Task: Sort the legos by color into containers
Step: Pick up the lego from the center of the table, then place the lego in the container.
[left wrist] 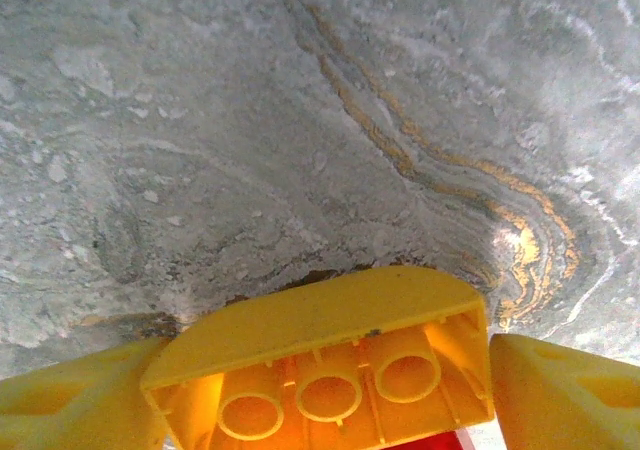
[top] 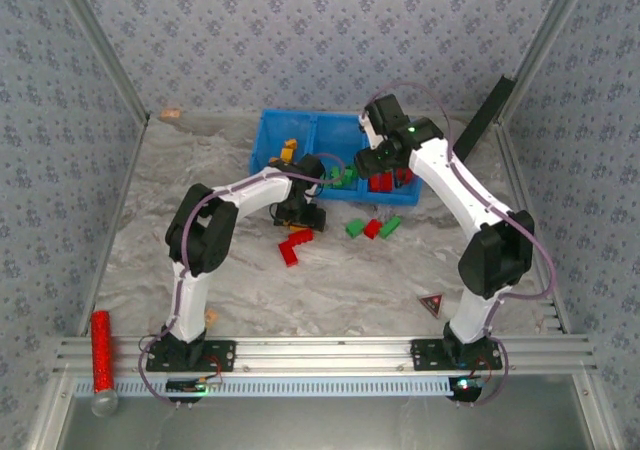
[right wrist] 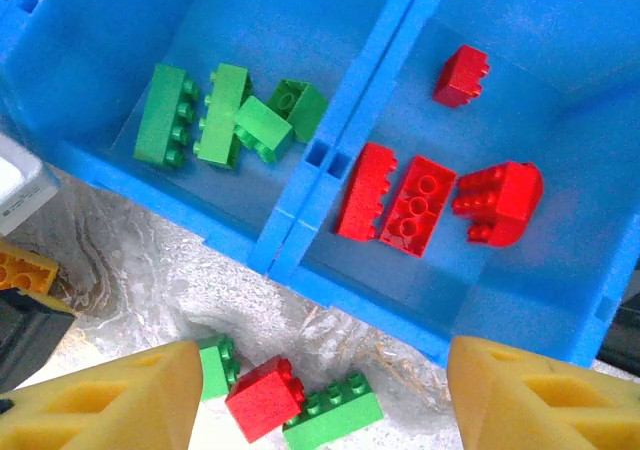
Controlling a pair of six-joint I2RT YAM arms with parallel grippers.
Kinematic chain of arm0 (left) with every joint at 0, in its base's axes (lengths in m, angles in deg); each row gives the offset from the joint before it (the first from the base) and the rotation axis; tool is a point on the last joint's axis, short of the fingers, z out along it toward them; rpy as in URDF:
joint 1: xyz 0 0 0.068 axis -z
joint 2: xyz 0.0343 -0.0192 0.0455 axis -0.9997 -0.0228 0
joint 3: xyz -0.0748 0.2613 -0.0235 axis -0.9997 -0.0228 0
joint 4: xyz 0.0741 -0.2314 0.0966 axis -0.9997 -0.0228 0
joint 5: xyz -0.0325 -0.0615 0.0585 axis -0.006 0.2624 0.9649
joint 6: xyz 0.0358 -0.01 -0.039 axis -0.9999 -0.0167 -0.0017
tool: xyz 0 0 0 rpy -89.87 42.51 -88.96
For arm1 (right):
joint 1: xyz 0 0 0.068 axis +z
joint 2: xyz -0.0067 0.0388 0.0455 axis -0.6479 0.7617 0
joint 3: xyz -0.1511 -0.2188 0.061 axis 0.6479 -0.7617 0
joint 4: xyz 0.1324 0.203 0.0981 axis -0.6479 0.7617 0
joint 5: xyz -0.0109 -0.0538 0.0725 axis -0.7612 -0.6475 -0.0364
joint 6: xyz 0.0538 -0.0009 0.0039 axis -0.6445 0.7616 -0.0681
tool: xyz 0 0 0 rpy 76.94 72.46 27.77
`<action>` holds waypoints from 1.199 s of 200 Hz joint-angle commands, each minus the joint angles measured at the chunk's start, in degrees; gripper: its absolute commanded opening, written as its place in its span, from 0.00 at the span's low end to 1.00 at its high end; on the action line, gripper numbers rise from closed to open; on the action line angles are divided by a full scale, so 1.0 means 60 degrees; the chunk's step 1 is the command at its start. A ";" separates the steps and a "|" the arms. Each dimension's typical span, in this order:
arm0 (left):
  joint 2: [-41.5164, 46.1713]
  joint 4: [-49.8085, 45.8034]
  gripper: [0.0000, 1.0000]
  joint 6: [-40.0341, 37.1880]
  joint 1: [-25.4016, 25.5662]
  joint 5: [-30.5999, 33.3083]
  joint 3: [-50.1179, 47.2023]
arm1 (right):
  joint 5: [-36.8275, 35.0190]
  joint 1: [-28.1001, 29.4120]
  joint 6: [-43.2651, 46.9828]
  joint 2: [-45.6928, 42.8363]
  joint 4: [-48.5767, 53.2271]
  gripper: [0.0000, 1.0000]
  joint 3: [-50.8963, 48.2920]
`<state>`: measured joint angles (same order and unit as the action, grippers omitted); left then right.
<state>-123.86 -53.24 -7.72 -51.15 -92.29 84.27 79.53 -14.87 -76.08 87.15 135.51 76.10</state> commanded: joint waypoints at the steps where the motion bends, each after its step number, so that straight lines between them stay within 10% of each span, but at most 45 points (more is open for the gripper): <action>1: -0.0001 -0.0162 0.76 0.0124 0.0067 0.0162 -0.0191 | -0.0016 -0.0143 -0.0478 -0.0420 0.0164 0.67 -0.0234; 120: 0.0891 -0.0702 0.60 -0.0689 -0.0284 0.0413 0.0534 | 0.1668 -0.0040 -0.2670 -0.2570 -0.1126 0.66 -0.4303; 240: 0.1470 -0.1289 0.58 -0.1715 -0.1264 0.0776 0.3193 | 0.1317 0.0361 -0.6293 -0.0718 -0.2659 0.41 -0.4127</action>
<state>-114.68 -59.40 -15.54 -57.16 -88.66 99.27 89.84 -12.94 -108.58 80.70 121.90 50.00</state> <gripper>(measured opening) 0.622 0.422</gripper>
